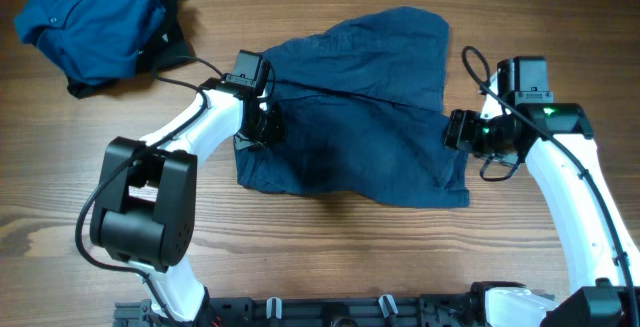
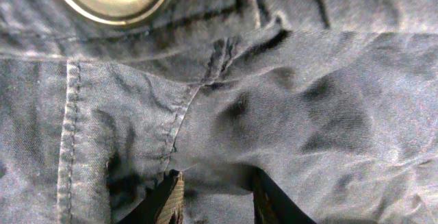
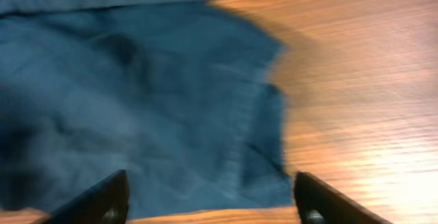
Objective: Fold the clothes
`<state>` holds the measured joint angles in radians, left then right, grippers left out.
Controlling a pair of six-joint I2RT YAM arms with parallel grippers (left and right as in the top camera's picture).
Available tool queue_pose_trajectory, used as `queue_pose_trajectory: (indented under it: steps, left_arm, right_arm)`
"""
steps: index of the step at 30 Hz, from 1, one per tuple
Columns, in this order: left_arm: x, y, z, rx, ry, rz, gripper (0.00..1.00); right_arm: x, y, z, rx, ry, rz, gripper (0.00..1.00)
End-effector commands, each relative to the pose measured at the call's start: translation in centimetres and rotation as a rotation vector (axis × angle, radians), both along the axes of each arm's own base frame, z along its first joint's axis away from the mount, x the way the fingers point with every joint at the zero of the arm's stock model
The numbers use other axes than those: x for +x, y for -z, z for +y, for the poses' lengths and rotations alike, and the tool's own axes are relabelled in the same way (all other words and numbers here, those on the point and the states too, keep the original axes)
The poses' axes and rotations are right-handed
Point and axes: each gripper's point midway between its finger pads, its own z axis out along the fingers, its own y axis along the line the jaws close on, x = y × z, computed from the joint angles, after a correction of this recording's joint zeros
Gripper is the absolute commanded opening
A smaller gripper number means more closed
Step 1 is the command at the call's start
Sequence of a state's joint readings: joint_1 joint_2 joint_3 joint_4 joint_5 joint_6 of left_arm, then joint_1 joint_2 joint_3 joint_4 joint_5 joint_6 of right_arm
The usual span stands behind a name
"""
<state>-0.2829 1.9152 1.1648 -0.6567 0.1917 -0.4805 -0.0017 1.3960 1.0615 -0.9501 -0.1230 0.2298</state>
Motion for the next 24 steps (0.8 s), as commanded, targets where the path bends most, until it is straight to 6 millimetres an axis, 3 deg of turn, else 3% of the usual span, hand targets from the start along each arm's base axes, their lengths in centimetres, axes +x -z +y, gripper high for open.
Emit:
queue_pose_trajectory:
  steps: [1,2,4,9,16,19,24]
  left_arm:
    - [-2.0,3.4,2.4,0.1,-0.019,0.097,0.34]
    - [-1.9,3.4,2.4,0.1,-0.019,0.096,0.34]
    - [-1.9,3.4,2.4,0.099,-0.019,0.092,0.34]
    - [-1.8,3.4,2.4,0.098,-0.019,0.09,0.33]
    - [-1.8,3.4,2.4,0.099,-0.017,0.09,0.33]
    - [-1.9,3.4,2.4,0.101,0.007,0.089,0.33]
    - [-2.0,3.4,2.4,0.101,0.007,0.092,0.33]
  right_arm:
    - [1.0,-1.5,5.7,0.282,-0.233,-0.099,0.27]
    - [1.3,-2.1,6.6,0.324,-0.258,-0.123,0.11]
    - [1.5,-2.6,7.7,0.358,-0.282,-0.143,0.04]
    - [0.4,-1.4,9.9,0.366,-0.338,-0.096,0.04]
    - [0.9,3.5,12.0,0.353,-0.283,0.025,0.04]
    - [1.4,5.8,11.7,0.321,-0.246,0.066,0.04]
    - [1.5,10.4,8.5,0.143,-0.155,0.163,0.04]
